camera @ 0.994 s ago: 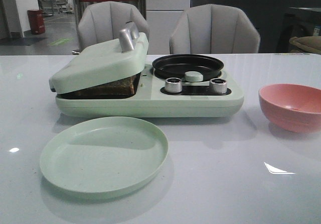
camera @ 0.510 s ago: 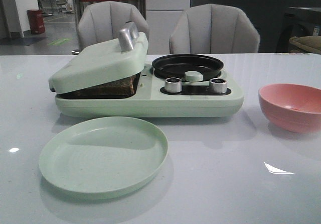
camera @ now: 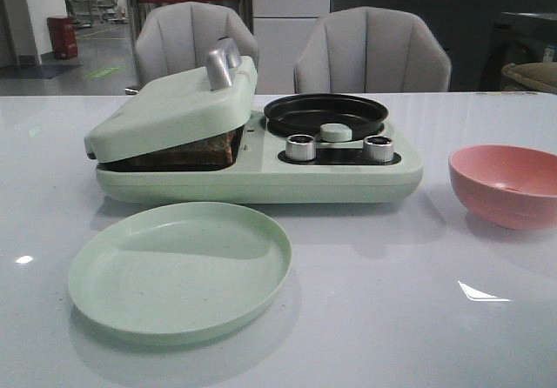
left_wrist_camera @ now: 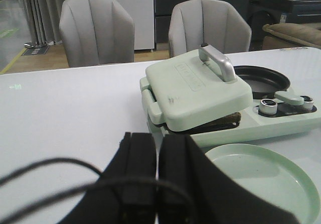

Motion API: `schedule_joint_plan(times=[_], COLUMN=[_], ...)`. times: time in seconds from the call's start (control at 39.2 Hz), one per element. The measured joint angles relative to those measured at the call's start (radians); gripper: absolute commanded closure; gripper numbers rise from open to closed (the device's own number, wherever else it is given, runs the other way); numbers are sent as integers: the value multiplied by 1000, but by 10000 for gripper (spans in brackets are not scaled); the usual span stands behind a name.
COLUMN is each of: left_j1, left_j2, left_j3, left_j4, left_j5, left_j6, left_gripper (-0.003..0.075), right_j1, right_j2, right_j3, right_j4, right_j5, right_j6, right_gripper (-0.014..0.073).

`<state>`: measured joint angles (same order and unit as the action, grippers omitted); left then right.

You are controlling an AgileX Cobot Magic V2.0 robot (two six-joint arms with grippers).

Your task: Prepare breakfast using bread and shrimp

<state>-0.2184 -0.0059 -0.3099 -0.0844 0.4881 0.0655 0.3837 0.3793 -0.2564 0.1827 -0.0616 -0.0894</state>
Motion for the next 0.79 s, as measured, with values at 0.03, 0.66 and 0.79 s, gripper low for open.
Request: schedule_joint_plan(times=[0.03, 0.66, 0.79], left_j1=[0, 0, 0], left_j2=[0, 0, 0], left_j3=[0, 0, 0], left_j4=[0, 0, -1], left_j5=[0, 0, 0], left_j6=[0, -1, -1], left_gripper=[606, 606, 606], right_j1=[0, -4, -26], right_j2=[0, 283, 362], right_j3=[0, -357, -434], right_j4=[0, 0, 0], right_j5=[-3, 396, 420], right_j6=[0, -23, -18], right_gripper=[99, 184, 184])
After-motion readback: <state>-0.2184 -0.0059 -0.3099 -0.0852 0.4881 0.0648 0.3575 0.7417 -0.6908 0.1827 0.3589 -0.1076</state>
